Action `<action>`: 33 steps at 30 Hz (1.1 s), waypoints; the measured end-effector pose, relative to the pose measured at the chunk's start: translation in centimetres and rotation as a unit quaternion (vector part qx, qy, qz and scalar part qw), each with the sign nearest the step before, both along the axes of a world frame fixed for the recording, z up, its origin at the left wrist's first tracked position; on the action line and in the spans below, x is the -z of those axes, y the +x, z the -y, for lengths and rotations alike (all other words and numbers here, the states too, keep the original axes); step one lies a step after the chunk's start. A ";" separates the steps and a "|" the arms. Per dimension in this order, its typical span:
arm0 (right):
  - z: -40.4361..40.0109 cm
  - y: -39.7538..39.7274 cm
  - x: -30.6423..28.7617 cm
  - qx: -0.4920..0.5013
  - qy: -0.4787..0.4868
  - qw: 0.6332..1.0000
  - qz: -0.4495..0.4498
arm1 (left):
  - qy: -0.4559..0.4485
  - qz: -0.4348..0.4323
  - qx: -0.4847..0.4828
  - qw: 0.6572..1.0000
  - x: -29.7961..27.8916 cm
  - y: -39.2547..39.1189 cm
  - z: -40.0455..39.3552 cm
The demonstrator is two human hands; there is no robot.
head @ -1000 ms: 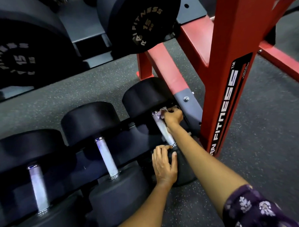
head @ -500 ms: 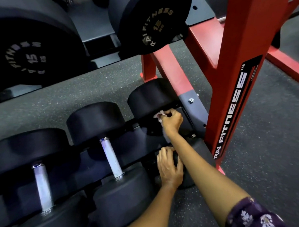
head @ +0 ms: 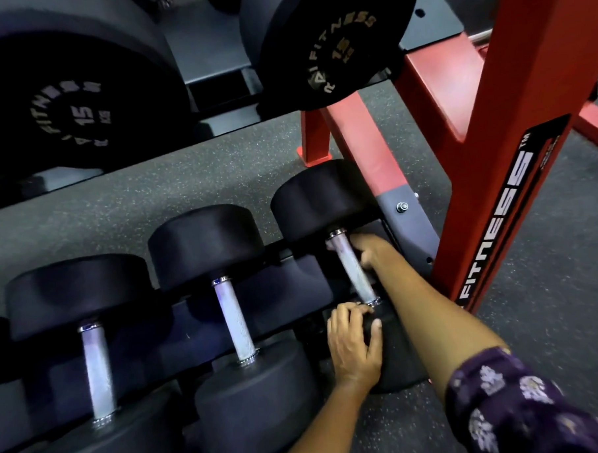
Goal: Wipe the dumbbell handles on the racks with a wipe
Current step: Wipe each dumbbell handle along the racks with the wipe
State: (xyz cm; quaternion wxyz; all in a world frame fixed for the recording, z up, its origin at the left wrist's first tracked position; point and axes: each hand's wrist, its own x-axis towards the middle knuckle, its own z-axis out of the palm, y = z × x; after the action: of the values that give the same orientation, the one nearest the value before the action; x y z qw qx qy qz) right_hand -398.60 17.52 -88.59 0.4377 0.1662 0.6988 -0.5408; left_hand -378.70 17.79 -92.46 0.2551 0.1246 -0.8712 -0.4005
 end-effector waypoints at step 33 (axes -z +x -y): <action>-5.2 3.1 -1.1 -0.627 0.055 0.375 -0.680 | 0.030 0.004 -0.004 1.000 0.0 -0.3 0.0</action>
State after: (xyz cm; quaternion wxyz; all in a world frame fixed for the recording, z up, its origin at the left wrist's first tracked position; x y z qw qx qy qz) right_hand -395.54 22.71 -87.49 0.0187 -0.7197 0.6940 -0.0026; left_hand -379.04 17.81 -92.47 0.2489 0.1372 -0.8596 -0.4246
